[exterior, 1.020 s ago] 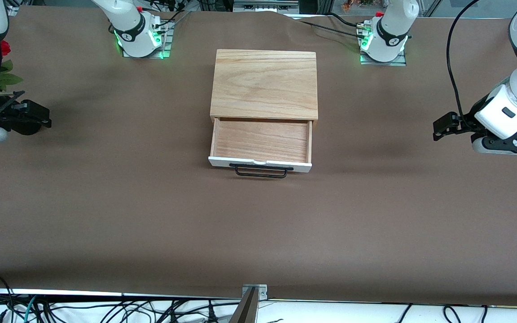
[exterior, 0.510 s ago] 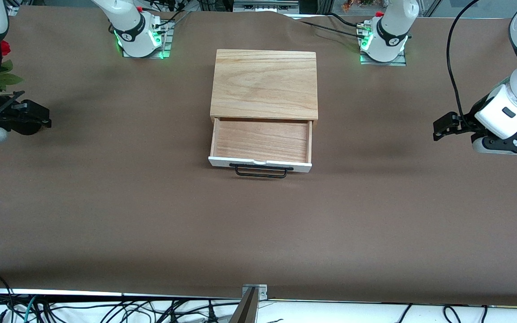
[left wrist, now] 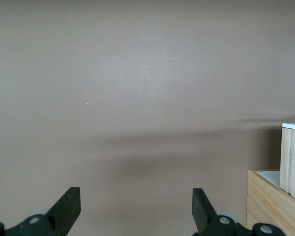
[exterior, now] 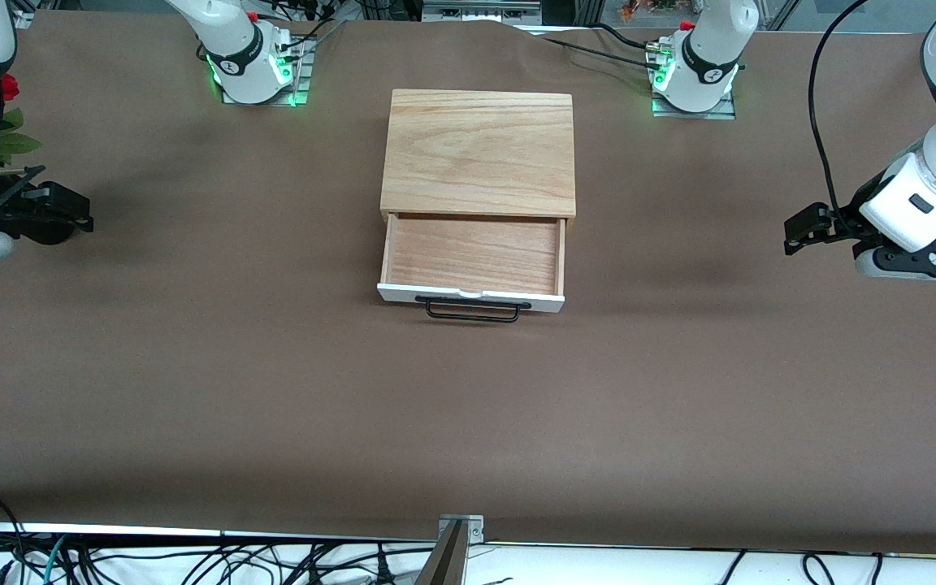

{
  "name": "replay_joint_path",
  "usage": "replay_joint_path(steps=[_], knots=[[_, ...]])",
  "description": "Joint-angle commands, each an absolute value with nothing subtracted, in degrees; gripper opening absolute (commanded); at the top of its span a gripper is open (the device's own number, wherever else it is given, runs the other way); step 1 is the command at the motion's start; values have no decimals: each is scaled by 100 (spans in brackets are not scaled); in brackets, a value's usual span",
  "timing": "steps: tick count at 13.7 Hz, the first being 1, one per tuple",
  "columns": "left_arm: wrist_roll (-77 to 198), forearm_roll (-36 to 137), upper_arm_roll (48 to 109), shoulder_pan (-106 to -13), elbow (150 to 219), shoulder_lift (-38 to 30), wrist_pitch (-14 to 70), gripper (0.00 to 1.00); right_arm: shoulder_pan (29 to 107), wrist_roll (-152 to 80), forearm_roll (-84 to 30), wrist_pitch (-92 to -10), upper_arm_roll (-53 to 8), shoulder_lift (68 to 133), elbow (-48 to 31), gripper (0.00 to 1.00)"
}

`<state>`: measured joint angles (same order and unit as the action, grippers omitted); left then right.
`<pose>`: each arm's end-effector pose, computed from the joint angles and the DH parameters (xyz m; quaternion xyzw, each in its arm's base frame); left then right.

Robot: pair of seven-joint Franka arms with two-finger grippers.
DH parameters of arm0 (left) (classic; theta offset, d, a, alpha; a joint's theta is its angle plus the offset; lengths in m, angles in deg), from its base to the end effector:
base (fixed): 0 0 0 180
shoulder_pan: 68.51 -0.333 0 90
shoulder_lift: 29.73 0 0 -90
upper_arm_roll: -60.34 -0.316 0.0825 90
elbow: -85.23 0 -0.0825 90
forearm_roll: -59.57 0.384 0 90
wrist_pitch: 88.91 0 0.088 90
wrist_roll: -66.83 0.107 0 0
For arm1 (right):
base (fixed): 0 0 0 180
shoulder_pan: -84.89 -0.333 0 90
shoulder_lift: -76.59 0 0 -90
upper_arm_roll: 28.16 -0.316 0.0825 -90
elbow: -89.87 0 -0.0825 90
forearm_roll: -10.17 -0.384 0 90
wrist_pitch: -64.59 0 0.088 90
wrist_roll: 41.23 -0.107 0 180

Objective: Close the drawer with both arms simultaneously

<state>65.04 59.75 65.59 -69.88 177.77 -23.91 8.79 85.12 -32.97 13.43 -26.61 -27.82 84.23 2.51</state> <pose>0.5915 -0.0375 0.5570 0.9998 -0.0182 -0.0057 0.0028 0.5942 -0.0117 0.5715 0.9967 0.0685 -0.0353 0.0262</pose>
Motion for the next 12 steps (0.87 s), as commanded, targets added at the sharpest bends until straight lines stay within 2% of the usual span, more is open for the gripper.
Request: replay_joint_path(steps=[1,8,12], knots=[[6525,6044,6579,-6992,17584,-2296,777,100,8507,-3341,1325,-2611,-2798,8538,462,100],[6525,4922,6606,-6843,17567,-1840,856,100,8244,-3358,314,-2831,-2833,8888,453,100],[6507,4587,6606,-6273,17558,-1191,1741,100,7481,-3385,6,-3716,-2833,9511,514,100]])
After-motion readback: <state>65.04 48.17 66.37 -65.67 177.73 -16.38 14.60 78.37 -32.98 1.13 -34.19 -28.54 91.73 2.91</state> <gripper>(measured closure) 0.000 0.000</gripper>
